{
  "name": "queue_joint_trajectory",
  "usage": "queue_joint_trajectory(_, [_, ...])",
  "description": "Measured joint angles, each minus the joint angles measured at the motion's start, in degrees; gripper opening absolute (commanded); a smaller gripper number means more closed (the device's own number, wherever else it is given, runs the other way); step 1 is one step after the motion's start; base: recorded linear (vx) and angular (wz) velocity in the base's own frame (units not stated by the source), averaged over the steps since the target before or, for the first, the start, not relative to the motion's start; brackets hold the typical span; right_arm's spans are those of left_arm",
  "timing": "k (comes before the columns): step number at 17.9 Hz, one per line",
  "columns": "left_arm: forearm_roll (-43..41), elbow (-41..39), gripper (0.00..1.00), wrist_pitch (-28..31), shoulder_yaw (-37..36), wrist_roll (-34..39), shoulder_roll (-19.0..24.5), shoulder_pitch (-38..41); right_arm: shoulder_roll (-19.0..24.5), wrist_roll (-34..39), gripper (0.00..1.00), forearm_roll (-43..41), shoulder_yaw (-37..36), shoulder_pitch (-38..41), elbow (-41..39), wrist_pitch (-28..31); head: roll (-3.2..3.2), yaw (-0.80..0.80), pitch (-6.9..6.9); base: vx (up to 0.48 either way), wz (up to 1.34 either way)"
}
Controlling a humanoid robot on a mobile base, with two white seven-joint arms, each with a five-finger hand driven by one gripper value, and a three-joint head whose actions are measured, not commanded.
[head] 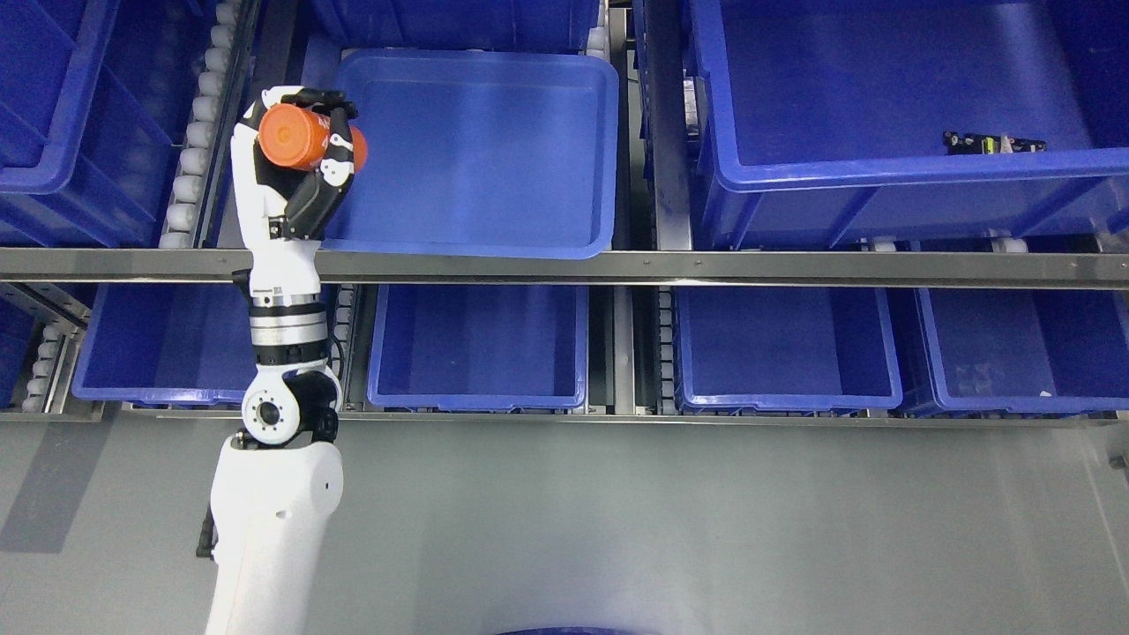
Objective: Grab orange capacitor from left shelf to right desk
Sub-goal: 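Lift the capacitor out of the bin and pull it toward the robot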
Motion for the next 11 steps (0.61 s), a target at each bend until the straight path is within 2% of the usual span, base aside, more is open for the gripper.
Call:
queue_joint_trajectory(6, [0.0, -6.1, 0.02, -3.2, -0.8, -4.6, 0.0, 7.9, 0.0, 0.0, 1.00, 0.0, 0.0, 0.0, 0.0, 0.0, 0.00, 0.00, 0.00, 0.000, 0.00])
queue_joint_trajectory(11, [0.1, -9.4, 0.02, -6.8, 0.0, -5.4, 0.0, 14.1, 0.0, 0.0, 1.00, 0.0, 0.0, 0.0, 0.0, 0.0, 0.00, 0.00, 0.00, 0.000, 0.00])
